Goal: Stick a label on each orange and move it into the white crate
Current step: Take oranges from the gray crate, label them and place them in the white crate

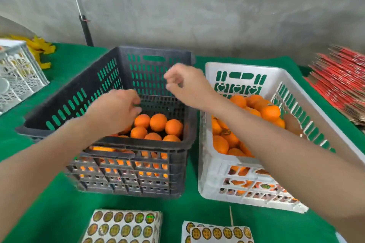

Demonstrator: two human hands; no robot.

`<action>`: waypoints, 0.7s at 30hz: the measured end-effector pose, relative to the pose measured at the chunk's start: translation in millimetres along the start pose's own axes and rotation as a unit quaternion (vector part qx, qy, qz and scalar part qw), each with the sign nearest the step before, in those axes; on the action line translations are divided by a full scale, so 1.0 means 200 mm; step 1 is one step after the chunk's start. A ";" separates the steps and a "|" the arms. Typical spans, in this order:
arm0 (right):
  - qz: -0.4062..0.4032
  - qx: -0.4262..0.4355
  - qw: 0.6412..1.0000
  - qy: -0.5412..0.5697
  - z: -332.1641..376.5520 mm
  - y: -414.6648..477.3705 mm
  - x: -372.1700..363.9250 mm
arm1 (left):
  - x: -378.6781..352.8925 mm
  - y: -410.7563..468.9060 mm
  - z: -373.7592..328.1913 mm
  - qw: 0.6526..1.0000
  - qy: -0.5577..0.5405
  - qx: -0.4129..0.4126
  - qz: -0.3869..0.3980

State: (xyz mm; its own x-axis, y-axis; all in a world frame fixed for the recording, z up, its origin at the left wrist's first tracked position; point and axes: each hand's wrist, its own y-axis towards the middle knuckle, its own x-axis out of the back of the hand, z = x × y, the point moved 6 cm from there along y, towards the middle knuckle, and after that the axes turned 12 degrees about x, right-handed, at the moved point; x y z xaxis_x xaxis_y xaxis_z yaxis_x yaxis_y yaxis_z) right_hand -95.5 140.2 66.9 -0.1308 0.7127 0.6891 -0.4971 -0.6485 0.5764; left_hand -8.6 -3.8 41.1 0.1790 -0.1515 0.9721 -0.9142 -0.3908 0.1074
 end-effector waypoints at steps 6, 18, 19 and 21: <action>0.620 -0.157 0.769 -0.007 0.07 -0.06 -0.71 | -0.10 0.08 0.29 0.999 0.015 0.049 0.014; 0.566 -0.124 0.815 -0.002 0.07 -0.04 -0.76 | -0.10 0.09 0.32 0.997 -0.067 0.013 -0.044; 0.519 -0.116 0.847 0.022 0.08 0.00 -0.67 | -0.09 0.09 0.32 0.997 -0.065 0.014 -0.048; 0.402 -0.134 0.900 0.103 0.10 0.01 -0.47 | -0.08 0.07 0.32 0.996 -0.063 0.009 -0.059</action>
State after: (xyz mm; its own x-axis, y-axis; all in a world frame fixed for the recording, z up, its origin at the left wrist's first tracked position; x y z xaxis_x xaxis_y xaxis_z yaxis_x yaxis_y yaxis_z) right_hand -66.6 66.0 12.6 -0.6827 0.0949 0.7245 -0.3571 -0.9084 -0.2175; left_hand -1.3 -64.6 14.5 0.3301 -0.2159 0.9189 -0.8779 -0.4279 0.2149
